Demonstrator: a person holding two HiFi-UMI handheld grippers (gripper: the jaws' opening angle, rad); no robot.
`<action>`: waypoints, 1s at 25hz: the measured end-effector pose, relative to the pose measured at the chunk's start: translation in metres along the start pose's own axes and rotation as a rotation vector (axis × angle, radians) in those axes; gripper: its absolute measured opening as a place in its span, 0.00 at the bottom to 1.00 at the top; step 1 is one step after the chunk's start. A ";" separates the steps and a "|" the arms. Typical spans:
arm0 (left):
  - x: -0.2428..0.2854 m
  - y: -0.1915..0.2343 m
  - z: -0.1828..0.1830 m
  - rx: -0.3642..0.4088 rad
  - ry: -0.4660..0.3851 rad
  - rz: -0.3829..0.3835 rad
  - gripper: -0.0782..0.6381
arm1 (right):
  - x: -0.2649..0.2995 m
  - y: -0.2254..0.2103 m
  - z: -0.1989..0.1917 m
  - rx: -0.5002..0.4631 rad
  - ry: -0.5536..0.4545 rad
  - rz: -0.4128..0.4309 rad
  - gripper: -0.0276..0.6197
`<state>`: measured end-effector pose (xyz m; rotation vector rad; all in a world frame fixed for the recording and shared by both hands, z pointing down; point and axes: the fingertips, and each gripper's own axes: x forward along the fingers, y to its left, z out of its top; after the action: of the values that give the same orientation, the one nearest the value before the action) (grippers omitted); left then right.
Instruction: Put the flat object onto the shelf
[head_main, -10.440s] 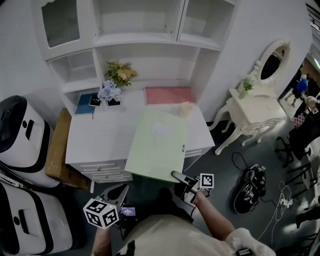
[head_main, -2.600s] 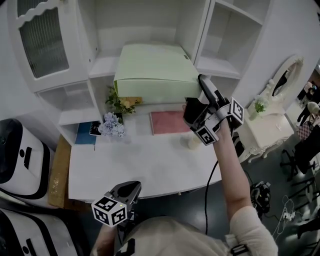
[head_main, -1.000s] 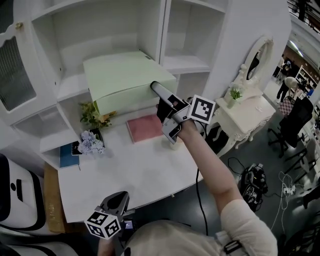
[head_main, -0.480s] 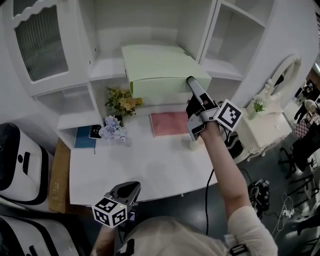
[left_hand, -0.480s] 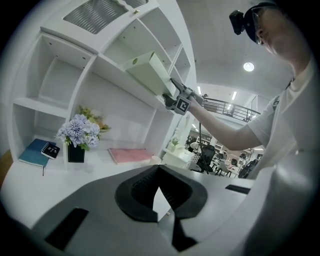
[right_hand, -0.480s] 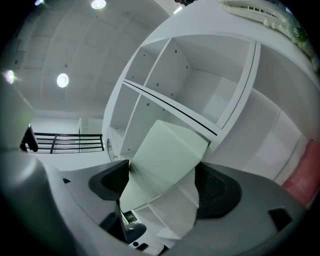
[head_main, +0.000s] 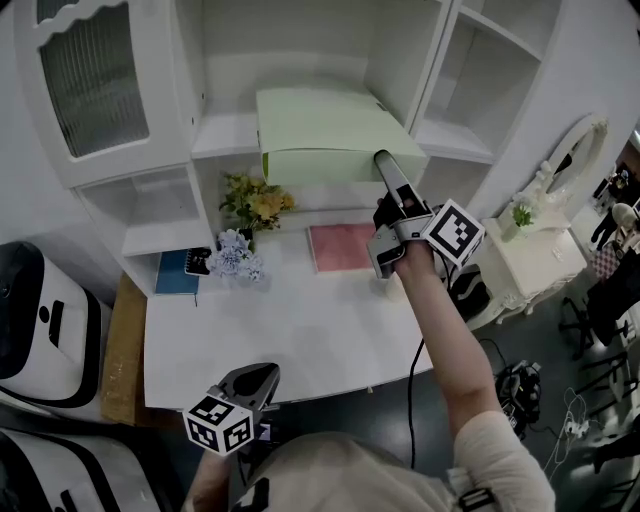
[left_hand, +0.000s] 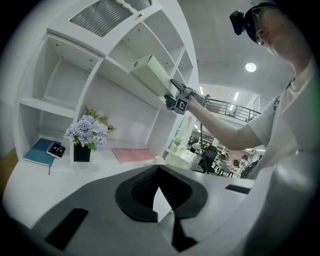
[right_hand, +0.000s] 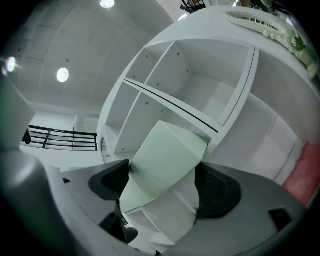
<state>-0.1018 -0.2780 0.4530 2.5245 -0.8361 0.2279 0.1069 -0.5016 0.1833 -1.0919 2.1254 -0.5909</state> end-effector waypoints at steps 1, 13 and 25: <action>-0.001 0.001 0.000 0.000 0.000 0.001 0.13 | 0.001 0.000 -0.001 0.000 -0.001 -0.004 0.66; -0.016 0.012 -0.002 -0.013 -0.009 0.006 0.13 | 0.016 -0.005 -0.006 -0.002 -0.031 -0.072 0.66; -0.028 0.025 -0.006 -0.024 -0.010 0.019 0.13 | 0.025 -0.014 -0.005 0.017 -0.066 -0.084 0.66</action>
<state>-0.1390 -0.2782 0.4593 2.4986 -0.8622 0.2106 0.1000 -0.5298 0.1870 -1.1801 2.0230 -0.6026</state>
